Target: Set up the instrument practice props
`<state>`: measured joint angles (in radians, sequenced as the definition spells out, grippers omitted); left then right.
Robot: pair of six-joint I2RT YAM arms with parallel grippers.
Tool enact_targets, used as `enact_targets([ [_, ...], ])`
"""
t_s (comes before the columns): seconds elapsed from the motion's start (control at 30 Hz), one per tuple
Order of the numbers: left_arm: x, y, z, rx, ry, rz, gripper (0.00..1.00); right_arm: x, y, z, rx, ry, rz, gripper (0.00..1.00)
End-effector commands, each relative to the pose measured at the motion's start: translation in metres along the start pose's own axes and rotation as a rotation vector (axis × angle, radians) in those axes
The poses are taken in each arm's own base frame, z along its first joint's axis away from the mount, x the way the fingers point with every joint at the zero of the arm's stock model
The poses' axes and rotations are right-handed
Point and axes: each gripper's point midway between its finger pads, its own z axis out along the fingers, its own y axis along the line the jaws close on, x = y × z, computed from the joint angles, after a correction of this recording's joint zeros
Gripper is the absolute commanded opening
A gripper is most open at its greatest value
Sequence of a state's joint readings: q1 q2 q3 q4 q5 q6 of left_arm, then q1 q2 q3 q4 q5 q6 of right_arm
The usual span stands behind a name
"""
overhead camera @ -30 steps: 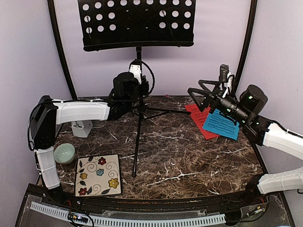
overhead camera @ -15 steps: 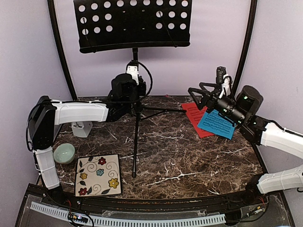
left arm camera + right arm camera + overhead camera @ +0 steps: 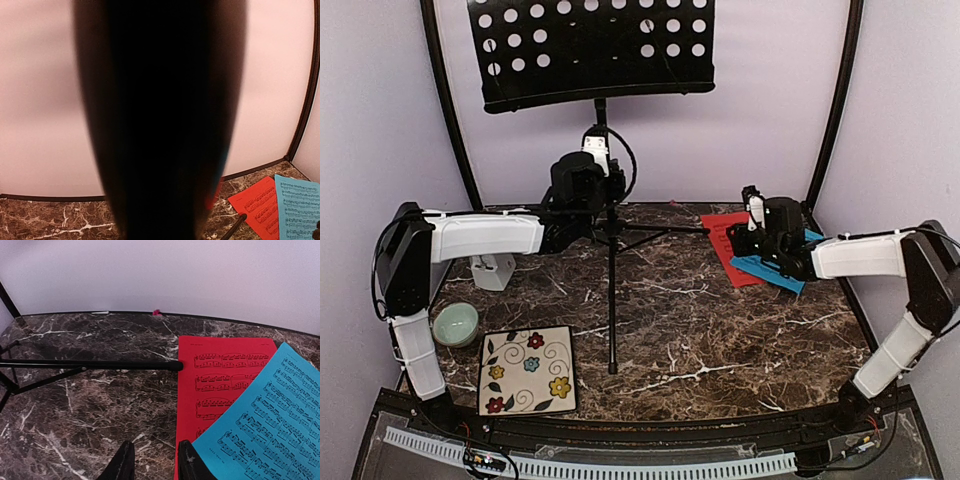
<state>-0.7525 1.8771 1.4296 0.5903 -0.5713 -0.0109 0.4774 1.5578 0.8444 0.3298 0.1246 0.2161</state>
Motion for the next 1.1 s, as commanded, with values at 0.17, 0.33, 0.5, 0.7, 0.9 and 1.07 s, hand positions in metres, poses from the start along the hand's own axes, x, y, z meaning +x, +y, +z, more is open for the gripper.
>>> enact_targets([
  [0.17,-0.142,0.025,-0.036,0.047,-0.327,-0.233,0.00,0.016,-0.026,0.084,0.071,0.099,0.018,0.18],
  [0.33,-0.146,0.029,-0.036,0.058,-0.328,-0.238,0.00,0.030,-0.033,0.113,0.098,0.164,0.019,0.14],
  [0.5,-0.147,0.033,-0.038,0.054,-0.326,-0.239,0.00,0.060,-0.052,0.122,0.141,0.258,0.051,0.12],
  [0.7,-0.139,0.030,-0.036,0.069,-0.310,-0.248,0.00,0.095,-0.074,0.113,0.207,0.369,0.066,0.10],
  [0.9,-0.128,0.028,-0.032,0.067,-0.289,-0.237,0.00,0.111,-0.093,0.096,0.260,0.403,0.102,0.08],
  [1.07,-0.125,0.028,-0.031,0.065,-0.289,-0.232,0.00,0.118,-0.101,0.082,0.300,0.419,0.118,0.08],
])
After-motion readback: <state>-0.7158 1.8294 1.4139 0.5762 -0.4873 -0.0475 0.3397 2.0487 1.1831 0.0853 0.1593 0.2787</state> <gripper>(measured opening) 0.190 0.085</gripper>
